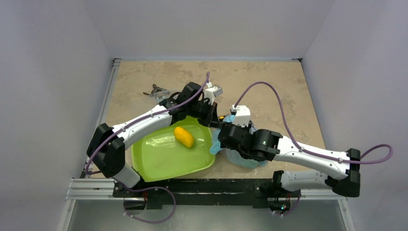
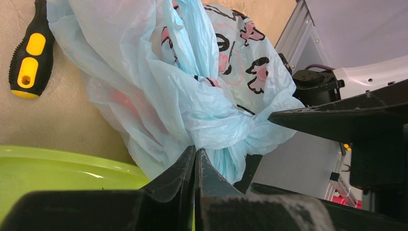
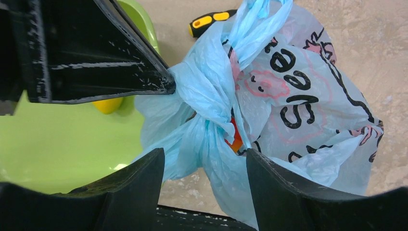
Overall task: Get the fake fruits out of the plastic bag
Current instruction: Untie the plastic bag at the center of the board.
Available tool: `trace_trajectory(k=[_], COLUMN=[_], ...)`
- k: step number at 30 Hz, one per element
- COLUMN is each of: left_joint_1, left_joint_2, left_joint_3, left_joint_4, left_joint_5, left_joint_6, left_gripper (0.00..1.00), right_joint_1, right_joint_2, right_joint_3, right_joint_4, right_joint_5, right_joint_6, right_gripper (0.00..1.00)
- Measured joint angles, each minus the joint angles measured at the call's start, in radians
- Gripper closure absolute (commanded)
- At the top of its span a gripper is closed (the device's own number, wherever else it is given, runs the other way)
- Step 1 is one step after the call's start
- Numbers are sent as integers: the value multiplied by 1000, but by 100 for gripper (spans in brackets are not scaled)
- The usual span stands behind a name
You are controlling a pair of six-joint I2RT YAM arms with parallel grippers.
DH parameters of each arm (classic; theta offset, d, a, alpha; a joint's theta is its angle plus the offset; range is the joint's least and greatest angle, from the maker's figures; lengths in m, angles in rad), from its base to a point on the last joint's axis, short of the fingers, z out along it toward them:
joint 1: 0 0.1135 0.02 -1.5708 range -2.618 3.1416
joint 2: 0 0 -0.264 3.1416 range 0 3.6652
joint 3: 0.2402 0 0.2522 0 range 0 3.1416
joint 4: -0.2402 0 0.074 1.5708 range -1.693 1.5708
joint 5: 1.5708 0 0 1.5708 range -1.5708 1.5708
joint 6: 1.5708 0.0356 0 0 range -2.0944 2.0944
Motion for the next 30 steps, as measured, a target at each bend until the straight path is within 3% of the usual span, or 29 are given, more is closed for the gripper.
trace_trajectory(k=[8,10,13,17,21,30], left_joint_1=[0,0,0,0,0,-3], left_joint_2=[0,0,0,0,-6,-41], left_joint_3=[0,0,0,0,0,-10], left_joint_4=[0,0,0,0,-2,-8], left_joint_5=[0,0,0,-5,-39,-135], left_joint_6=[0,0,0,0,1,8], left_gripper=[100,100,100,100,100,100], right_joint_1=[0,0,0,0,0,0], right_joint_2=[107,130,167,201,173,-142], right_joint_3=[9,10,18,36,34,-96], right_joint_4=[-30,-24,-23,-30,-27,55], right_joint_5=[9,14,32,57,60,57], right_joint_6=[16,16,9,15,-12,-65], right_gripper=[41,49,70,79,99,100])
